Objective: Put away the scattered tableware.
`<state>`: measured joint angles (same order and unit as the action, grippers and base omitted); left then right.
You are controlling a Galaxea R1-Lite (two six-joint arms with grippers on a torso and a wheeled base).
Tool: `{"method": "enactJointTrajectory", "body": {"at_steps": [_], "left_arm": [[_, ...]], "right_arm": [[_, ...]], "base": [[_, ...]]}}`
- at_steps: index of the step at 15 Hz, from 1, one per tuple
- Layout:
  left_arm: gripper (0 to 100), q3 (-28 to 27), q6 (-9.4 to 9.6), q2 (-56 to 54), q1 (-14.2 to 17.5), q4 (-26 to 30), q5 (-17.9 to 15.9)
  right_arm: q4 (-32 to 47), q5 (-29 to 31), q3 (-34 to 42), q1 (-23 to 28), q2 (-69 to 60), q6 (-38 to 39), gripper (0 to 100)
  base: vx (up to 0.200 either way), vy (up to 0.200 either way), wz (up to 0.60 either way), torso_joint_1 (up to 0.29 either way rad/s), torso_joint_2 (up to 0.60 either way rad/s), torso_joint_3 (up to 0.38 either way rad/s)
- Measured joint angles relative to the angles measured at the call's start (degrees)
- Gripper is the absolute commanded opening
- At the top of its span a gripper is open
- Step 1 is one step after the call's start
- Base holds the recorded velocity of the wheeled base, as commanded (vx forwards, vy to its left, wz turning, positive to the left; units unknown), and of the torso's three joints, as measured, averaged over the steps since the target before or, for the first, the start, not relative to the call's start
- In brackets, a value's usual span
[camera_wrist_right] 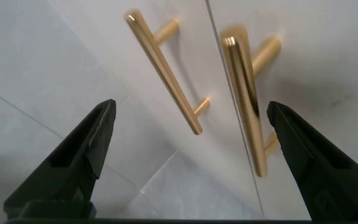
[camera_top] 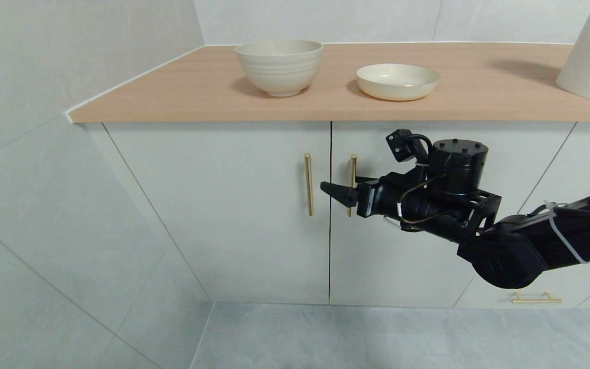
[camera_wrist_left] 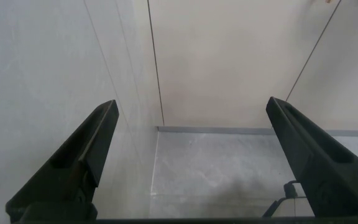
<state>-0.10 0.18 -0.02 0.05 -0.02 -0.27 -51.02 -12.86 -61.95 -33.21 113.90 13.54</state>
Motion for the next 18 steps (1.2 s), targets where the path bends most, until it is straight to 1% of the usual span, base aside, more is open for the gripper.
{"method": "enactJointTrajectory", "body": {"at_steps": [3, 5, 12, 16, 18], "left_arm": [[100, 0.0, 0.00, 0.0, 0.0, 0.0, 0.0], [100, 0.0, 0.00, 0.0, 0.0, 0.0, 0.0], [100, 0.0, 0.00, 0.0, 0.0, 0.0, 0.0], [100, 0.0, -0.02, 0.0, 0.0, 0.0, 0.0], [100, 0.0, 0.00, 0.0, 0.0, 0.0, 0.0]], "right_arm": [[-1.0, -0.1, -0.5, 0.0, 1.5, 3.1, 100], [-3.6, -0.2, -0.5, 0.0, 2.1, 4.5, 100], [-4.2, -0.3, 0.1, -2.1, 2.9, 7.7, 100], [-4.2, -0.7, 2.1, -2.9, 1.8, 8.0, 100], [-4.1, -0.9, 5.3, -3.3, -0.1, 8.1, 100]], "base": [[0.000, 0.000, 0.00, 0.000, 0.00, 0.000], [0.000, 0.000, 0.00, 0.000, 0.00, 0.000], [0.000, 0.000, 0.00, 0.000, 0.00, 0.000], [0.000, 0.000, 0.00, 0.000, 0.00, 0.000], [0.000, 0.000, 0.00, 0.000, 0.00, 0.000]]}}
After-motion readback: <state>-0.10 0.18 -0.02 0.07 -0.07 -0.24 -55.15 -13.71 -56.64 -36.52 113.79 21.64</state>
